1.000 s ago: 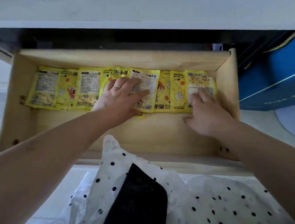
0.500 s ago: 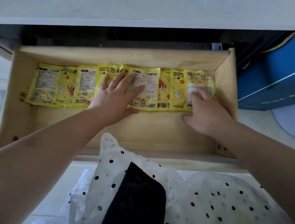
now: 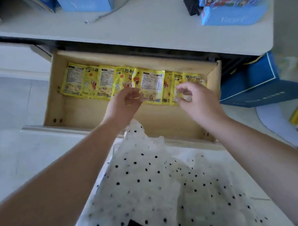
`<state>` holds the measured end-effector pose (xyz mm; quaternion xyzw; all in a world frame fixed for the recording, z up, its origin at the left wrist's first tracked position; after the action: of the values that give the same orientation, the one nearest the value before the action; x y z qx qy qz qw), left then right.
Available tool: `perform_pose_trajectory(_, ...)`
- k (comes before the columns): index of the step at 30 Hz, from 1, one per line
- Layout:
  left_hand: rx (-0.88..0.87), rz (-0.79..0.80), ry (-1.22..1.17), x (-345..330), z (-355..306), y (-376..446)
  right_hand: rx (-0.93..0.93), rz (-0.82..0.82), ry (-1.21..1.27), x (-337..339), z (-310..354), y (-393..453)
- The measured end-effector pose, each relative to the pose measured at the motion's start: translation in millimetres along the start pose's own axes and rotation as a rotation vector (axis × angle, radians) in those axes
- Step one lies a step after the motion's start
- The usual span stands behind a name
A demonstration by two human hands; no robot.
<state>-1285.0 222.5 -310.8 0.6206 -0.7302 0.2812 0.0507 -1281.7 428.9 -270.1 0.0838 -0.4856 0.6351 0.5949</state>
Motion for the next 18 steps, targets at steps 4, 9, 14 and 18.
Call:
perform_pose_trajectory(4, 0.083, -0.174, -0.074, 61.7, -49.2, -69.7, 0.026, 0.058, 0.031, 35.5, 62.2, -53.0)
perform_pose_trajectory(9, 0.129, -0.304, -0.177, 131.2, -116.7, -155.4, 0.123, 0.168, -0.032, 69.5, 138.6, -132.1)
perform_pose_trajectory(14, 0.17, -0.404, -0.256, 186.5, -168.0, -247.9, 0.235, 0.256, -0.147, 92.9, 202.8, -219.4)
perform_pose_trajectory(18, 0.217, -0.533, -0.322, 217.0, -186.4, -341.3, 0.346, 0.327, -0.228, 93.7, 239.1, -292.4)
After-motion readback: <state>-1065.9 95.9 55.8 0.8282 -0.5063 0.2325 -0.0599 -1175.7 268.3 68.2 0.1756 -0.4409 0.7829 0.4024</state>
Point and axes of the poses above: each hand's wrist, its own y-axis towards the middle knuckle, its own x-axis out of the back of the hand, z = x × y, the point moved 9 cm from there along y, towards the middle knuckle, and after that the axes turned 13 degrees about -x, right-handed, at the moved point
